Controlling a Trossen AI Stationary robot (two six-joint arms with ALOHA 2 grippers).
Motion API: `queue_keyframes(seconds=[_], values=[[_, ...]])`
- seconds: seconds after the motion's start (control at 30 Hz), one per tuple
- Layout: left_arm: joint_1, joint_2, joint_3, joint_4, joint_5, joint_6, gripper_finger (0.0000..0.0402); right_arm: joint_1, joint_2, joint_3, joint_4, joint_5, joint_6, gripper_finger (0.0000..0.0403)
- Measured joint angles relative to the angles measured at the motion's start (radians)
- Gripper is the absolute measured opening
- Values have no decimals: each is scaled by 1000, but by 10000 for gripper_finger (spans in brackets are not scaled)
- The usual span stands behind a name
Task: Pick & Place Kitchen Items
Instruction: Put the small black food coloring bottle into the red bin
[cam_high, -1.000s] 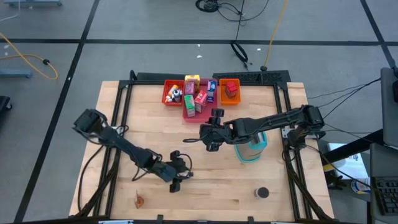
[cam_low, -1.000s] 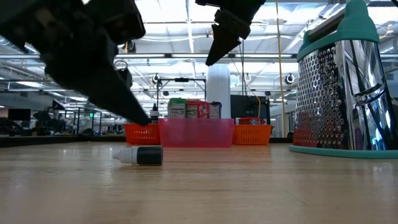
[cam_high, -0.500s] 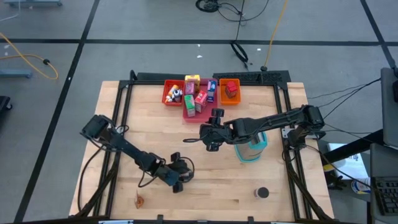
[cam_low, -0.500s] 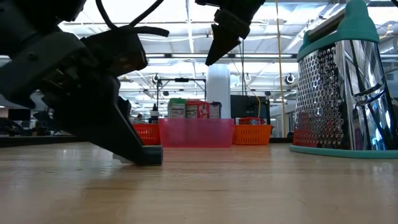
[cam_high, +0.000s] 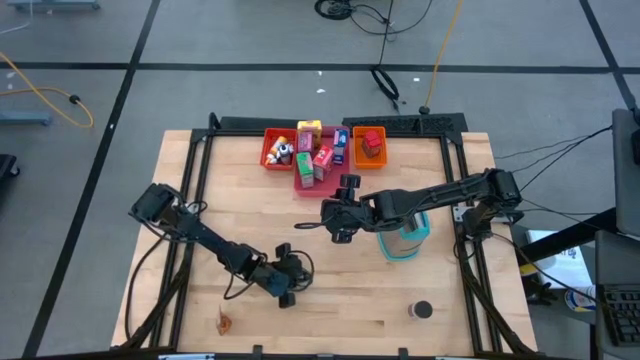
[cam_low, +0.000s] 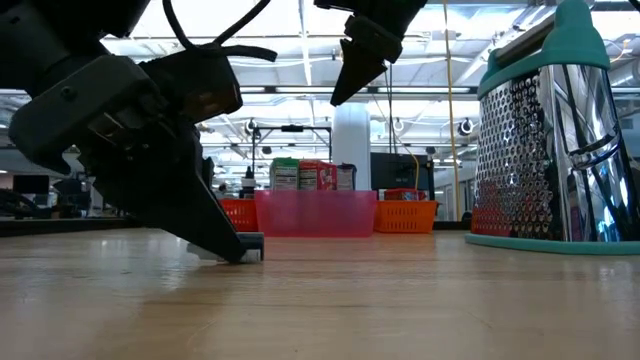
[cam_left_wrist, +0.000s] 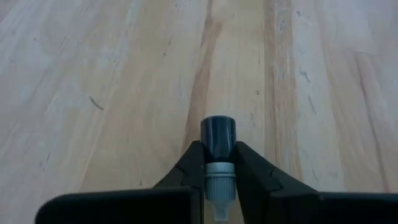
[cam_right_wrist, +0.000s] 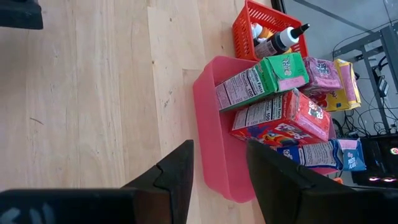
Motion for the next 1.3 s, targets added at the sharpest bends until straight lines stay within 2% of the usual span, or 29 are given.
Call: queue_keyframes(seconds=[0.2, 0.53, 0.67, 1.0, 1.3], values=[[0, -87, -4, -147, -36, -42, 44, 0, 0, 0, 0, 0, 0, 139], [19, -316, -5, -504, -241, -151, 44, 0, 0, 0, 6, 0, 2, 139], [58, -402, -5, -598, -302, -172, 47, 0, 0, 0, 8, 0, 3, 139], [248, -549, -4, -659, -409, -61, 45, 0, 0, 0, 28, 0, 3, 139], [491, -578, -3, -658, -412, 69, 45, 0, 0, 0, 33, 0, 3, 139]])
